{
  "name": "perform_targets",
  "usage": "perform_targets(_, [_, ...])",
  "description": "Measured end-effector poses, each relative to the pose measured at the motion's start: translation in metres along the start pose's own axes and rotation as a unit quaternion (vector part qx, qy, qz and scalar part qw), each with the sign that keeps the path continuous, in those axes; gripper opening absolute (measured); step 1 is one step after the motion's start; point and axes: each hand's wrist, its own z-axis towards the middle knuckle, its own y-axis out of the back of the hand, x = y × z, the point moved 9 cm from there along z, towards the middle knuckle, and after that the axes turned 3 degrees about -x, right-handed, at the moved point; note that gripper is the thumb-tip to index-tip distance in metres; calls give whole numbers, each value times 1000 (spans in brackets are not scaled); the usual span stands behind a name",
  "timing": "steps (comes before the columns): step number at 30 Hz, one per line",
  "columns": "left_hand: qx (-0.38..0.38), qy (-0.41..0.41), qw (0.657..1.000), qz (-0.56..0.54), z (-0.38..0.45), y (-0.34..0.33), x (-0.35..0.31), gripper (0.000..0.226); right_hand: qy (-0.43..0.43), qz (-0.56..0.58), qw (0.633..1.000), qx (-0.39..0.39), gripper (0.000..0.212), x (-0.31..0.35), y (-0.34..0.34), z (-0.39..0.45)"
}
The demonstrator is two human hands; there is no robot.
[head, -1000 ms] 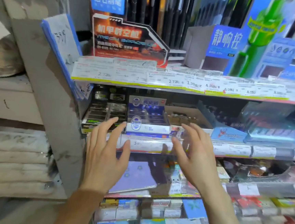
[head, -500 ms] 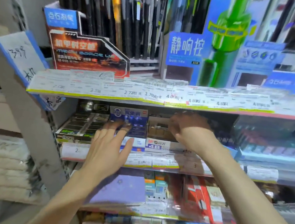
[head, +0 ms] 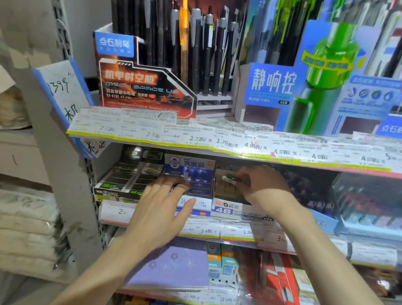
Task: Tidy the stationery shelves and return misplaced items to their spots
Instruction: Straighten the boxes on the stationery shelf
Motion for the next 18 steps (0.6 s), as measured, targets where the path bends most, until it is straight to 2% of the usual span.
perform_targets(5, [-19,-8,998,-59,-7,13,0,38,15,86,991,-101,22,11,13,-32])
perform_targets(11, [-77,-38,996,-8,-34,57,36,43,42,92,979,-178,23,54,8,-56])
perform_targets(14, [-97,-54,993,36,-45,77,68,46,70,105,977,-171,23,86,3,-49])
perform_targets(18, [-66,-69,991,90,-52,88,105,49,106,100,977,-157,25,130,-2,-35])
